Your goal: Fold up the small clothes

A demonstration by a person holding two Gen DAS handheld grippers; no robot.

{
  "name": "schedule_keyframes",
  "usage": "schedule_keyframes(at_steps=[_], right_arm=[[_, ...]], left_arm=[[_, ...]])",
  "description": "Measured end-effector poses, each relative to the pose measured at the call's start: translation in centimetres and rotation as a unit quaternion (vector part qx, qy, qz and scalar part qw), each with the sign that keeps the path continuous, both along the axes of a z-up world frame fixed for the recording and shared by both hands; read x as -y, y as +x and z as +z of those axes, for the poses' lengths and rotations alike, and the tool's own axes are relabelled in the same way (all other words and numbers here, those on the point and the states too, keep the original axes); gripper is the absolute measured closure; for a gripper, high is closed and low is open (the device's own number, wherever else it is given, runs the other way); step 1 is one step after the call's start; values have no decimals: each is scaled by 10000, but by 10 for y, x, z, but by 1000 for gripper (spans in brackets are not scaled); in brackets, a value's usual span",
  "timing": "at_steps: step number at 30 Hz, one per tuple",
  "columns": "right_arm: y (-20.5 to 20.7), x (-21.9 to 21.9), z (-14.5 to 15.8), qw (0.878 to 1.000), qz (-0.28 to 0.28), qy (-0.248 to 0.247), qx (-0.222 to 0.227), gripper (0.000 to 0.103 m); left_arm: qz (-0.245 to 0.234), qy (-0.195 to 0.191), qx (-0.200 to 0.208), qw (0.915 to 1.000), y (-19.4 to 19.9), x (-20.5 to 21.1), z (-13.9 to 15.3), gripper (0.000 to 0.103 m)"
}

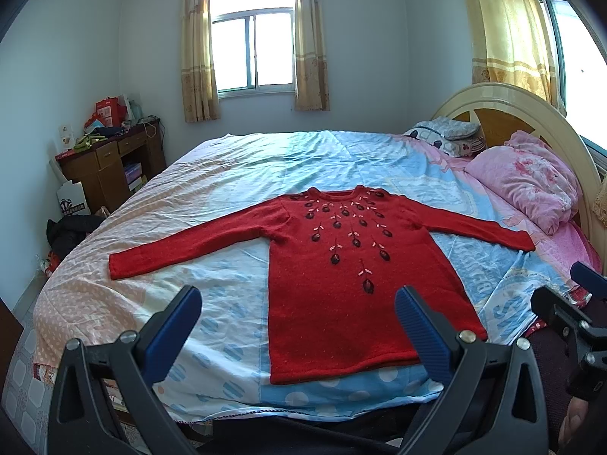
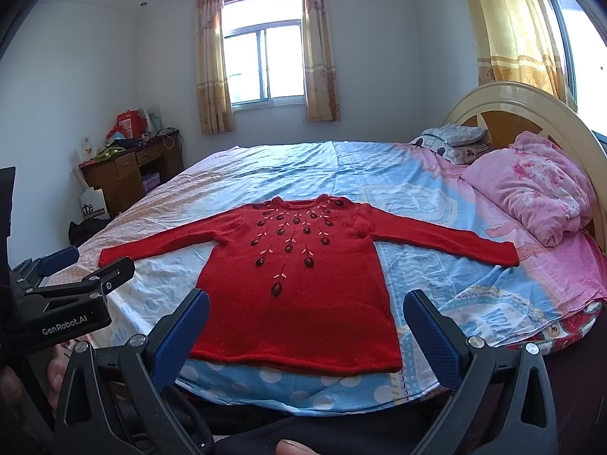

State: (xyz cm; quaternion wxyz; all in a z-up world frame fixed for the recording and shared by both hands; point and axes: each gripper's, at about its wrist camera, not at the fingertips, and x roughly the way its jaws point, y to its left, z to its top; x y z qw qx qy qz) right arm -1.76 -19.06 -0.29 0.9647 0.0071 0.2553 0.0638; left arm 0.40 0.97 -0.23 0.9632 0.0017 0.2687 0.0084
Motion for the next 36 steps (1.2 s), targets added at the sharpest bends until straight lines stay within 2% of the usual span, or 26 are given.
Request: schedule_keyframes(at_steps=[23,36], right_arm=[[6,-1,-6,10000,-20,-61,-70,1],[35,10,-28,9994,-166,-119,-279,1]], left_arm=[[-21,74,-105,9999,6,3,-14,0],[-31,259,-193,9995,27,4,-24,0]])
